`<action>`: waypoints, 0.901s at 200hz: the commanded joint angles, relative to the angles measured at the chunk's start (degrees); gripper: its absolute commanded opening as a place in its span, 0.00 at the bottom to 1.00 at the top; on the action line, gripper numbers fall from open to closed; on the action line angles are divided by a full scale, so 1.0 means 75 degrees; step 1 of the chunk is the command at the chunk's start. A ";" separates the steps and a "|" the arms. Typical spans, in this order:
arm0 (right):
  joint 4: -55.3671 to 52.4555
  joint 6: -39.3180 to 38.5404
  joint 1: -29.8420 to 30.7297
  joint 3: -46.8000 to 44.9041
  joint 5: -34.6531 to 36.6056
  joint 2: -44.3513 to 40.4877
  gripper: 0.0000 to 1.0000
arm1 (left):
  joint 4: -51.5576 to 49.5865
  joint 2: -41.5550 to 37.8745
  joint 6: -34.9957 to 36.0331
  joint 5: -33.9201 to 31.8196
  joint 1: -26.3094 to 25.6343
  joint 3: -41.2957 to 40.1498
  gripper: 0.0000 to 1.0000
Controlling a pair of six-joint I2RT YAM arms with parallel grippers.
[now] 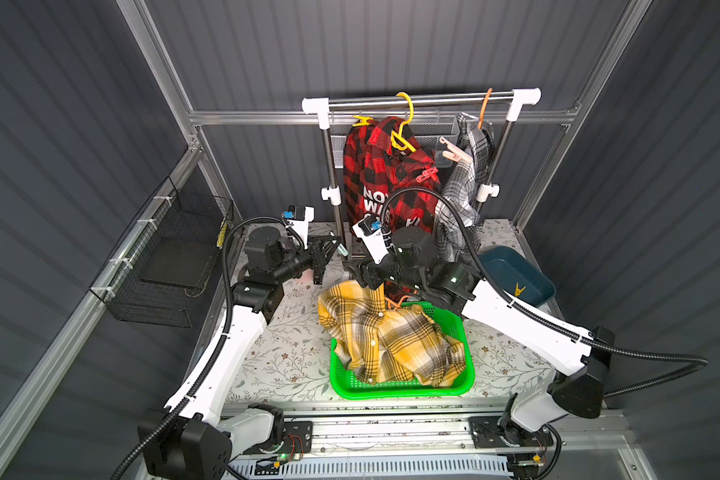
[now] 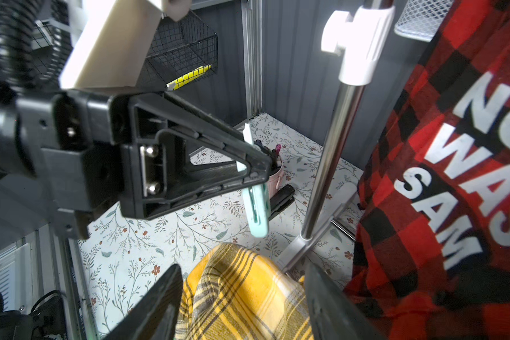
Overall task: Remove the clothespins securing long-sleeve shirts to the hanger
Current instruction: Place the clamp in the storage box.
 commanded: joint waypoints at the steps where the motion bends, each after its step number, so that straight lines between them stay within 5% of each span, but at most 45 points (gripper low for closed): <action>1: -0.0222 0.0097 -0.0060 0.0367 -0.0146 0.0278 0.67 | 0.0006 -0.0122 -0.0104 -0.0053 -0.0030 0.0109 0.00; 180: 0.0005 -0.0025 -0.0260 0.1236 0.0156 0.1322 0.49 | -0.0246 0.0112 -0.0059 0.0216 -0.0030 0.0208 0.00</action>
